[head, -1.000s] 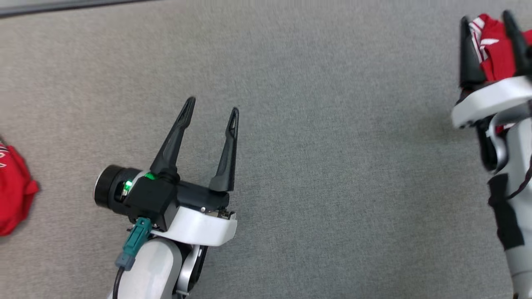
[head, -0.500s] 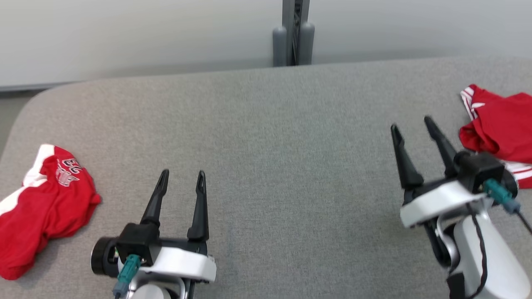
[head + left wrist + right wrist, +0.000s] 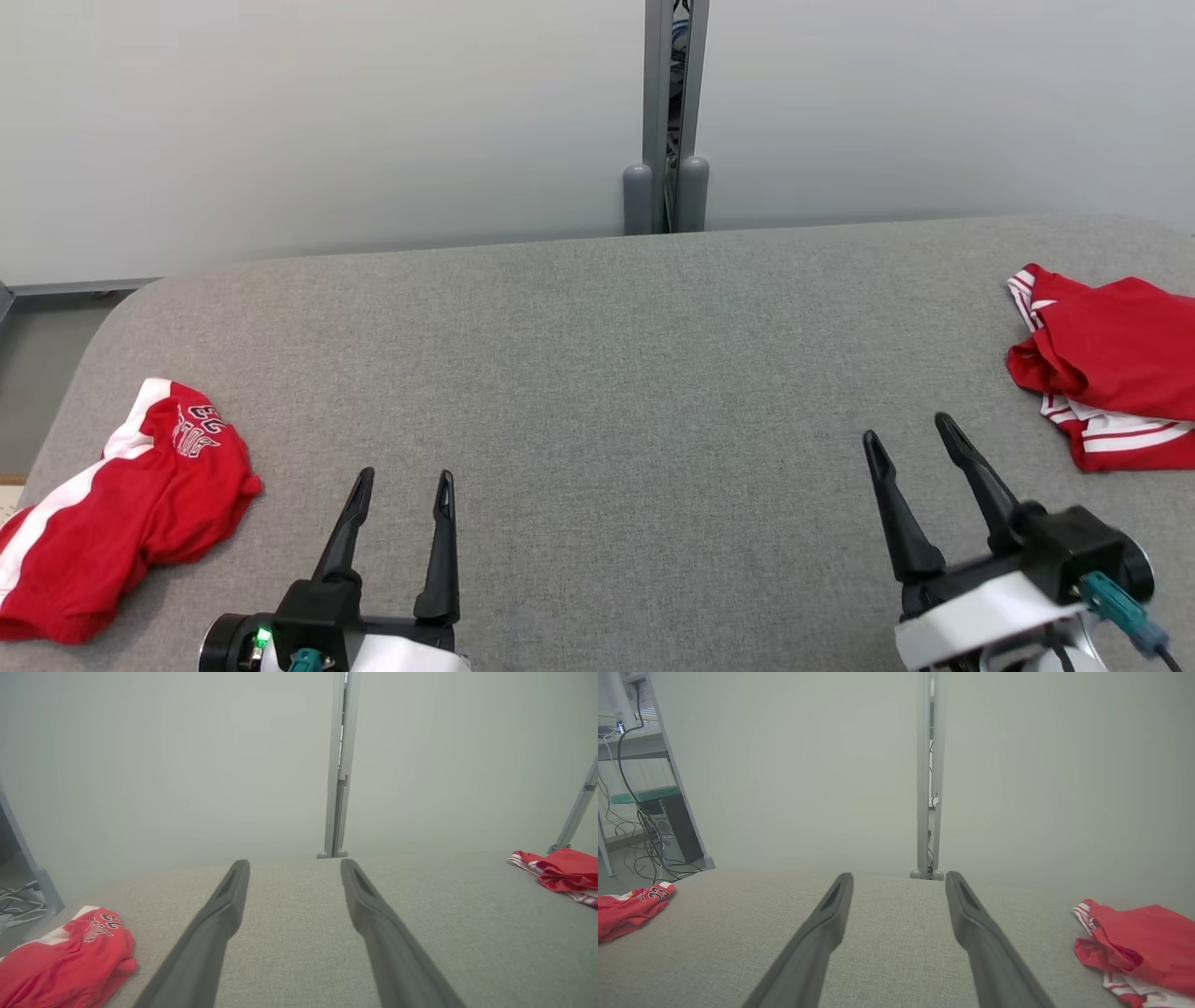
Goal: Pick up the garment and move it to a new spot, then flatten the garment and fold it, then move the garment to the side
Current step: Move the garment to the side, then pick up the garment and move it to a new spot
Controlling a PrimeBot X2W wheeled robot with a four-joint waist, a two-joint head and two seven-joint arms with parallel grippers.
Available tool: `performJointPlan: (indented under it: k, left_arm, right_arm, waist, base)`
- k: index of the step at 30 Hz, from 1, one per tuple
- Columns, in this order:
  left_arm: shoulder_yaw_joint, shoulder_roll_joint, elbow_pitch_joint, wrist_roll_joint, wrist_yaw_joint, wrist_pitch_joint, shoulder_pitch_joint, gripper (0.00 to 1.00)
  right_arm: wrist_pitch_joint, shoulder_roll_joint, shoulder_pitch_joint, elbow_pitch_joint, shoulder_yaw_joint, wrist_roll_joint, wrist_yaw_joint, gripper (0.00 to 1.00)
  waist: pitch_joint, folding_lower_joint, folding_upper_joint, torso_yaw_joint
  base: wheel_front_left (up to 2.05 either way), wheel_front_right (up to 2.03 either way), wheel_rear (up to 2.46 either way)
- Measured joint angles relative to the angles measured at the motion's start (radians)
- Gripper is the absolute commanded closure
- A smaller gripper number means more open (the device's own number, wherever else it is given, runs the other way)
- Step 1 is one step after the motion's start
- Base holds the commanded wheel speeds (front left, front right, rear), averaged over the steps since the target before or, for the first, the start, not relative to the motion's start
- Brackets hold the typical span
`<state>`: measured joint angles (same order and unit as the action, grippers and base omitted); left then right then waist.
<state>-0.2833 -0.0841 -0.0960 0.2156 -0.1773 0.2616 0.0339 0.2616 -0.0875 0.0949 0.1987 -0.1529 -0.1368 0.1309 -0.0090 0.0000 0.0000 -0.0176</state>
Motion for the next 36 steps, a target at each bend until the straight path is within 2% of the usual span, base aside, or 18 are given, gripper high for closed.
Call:
performJointPlan:
  k: [6,9,20,36]
  left_arm:
    - [0.040,0.010,0.039,-0.051,-0.009,0.000,0.047,0.00]
    - [0.055,0.016,0.041,-0.058,0.002,0.000,0.067,0.00]
    - [0.083,0.028,0.009,-0.079,0.044,0.000,0.086,0.00]
    - [0.094,0.034,-0.006,-0.082,0.062,0.000,0.101,0.00]
  right_arm:
    - [0.000,0.009,-0.099,-0.056,0.051,-0.019,0.000,0.00]
    - [0.000,0.019,-0.128,-0.058,0.065,-0.010,0.000,0.00]
    - [0.000,0.034,-0.141,-0.067,0.081,-0.011,0.000,0.00]
    - [0.000,0.037,-0.147,-0.066,0.073,-0.024,0.000,0.00]
  waist:
    - [-0.022,0.0000,0.0000,-0.006]
    - [-0.030,0.0000,0.0000,-0.009]
    - [-0.036,0.0000,0.0000,-0.015]
    - [-0.044,0.0000,0.0000,-0.010]
  base:
    - [0.00,0.00,0.00]
    - [0.00,0.00,0.00]
    - [0.00,0.00,0.00]
    - [0.00,0.00,0.00]
